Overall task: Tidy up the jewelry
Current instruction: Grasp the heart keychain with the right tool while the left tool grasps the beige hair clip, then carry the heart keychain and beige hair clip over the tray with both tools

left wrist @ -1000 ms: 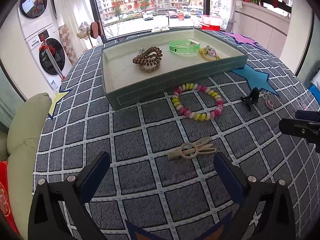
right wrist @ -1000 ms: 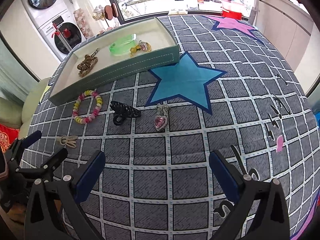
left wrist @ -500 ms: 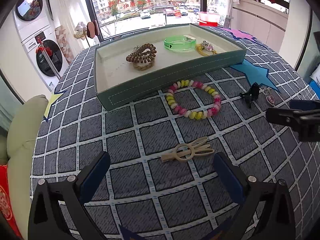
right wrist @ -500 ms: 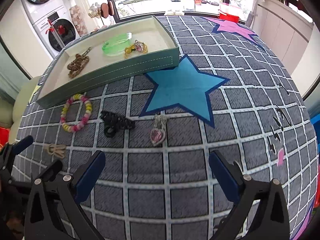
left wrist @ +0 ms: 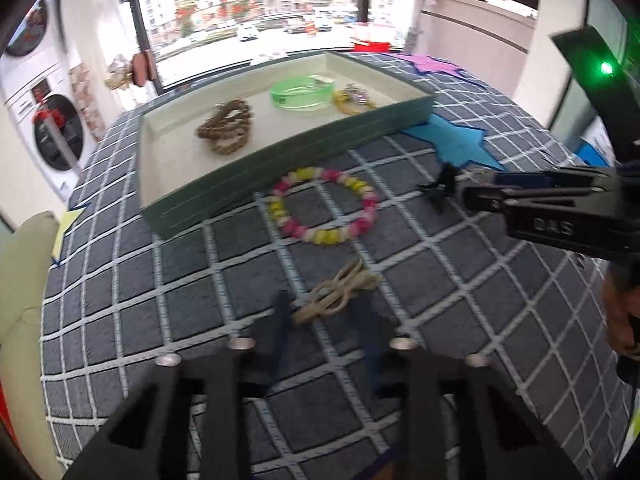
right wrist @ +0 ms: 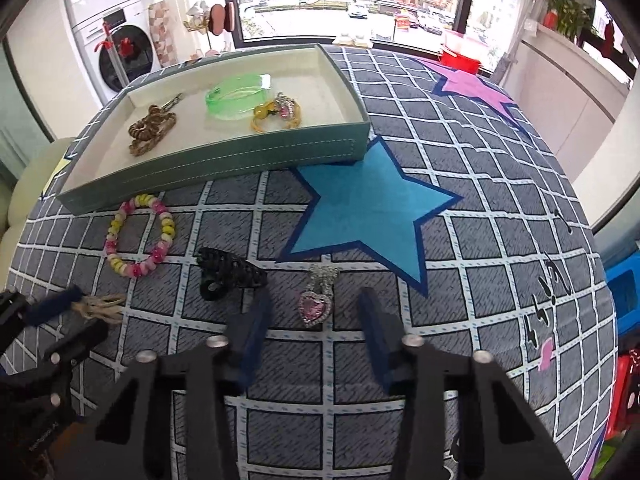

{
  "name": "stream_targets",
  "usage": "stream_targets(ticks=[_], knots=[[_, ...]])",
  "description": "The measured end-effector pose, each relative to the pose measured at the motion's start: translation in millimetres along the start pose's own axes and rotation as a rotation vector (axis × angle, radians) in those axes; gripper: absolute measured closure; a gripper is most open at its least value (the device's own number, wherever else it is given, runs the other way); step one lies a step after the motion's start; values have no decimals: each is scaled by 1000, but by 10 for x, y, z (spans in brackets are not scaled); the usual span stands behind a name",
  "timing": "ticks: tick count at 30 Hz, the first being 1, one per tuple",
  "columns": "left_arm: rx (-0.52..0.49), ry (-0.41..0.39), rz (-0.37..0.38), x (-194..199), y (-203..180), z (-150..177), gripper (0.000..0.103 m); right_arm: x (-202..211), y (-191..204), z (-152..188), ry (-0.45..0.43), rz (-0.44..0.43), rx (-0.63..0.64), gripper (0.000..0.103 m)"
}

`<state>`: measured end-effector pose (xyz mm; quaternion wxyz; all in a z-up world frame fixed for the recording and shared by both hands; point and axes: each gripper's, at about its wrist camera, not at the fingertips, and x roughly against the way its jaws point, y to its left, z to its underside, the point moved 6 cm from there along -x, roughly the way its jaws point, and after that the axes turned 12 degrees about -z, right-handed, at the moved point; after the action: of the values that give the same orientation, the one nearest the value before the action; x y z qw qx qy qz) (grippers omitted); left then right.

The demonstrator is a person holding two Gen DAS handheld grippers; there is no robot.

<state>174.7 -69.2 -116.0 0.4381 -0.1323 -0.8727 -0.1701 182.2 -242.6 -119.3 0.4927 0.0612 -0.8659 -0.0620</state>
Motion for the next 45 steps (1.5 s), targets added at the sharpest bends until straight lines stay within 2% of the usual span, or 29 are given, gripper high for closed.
stream_targets(ticks=[4, 5, 6, 14, 24, 36, 45], knots=[[-9, -2, 8, 21, -45, 8, 65, -1, 45, 1, 4, -8, 15, 84], [-6, -1, 10, 27, -40, 9, 70, 3, 52, 2, 2, -7, 16, 84], [0, 0, 12, 29, -28, 11, 82, 2, 53, 3, 0, -5, 16, 84], [23, 11, 22, 40, 16, 25, 82, 67, 56, 24, -15, -27, 2, 84], [50, -20, 24, 159, 71, -30, 82, 202, 41, 9, -37, -54, -21, 84], [159, -42, 64, 320, 375, -29, 82, 439, 2, 4, -79, -103, -49, 84], [180, -67, 55, 417, 460, -103, 82, 614, 62, -60, -108, -134, -35, 84]])
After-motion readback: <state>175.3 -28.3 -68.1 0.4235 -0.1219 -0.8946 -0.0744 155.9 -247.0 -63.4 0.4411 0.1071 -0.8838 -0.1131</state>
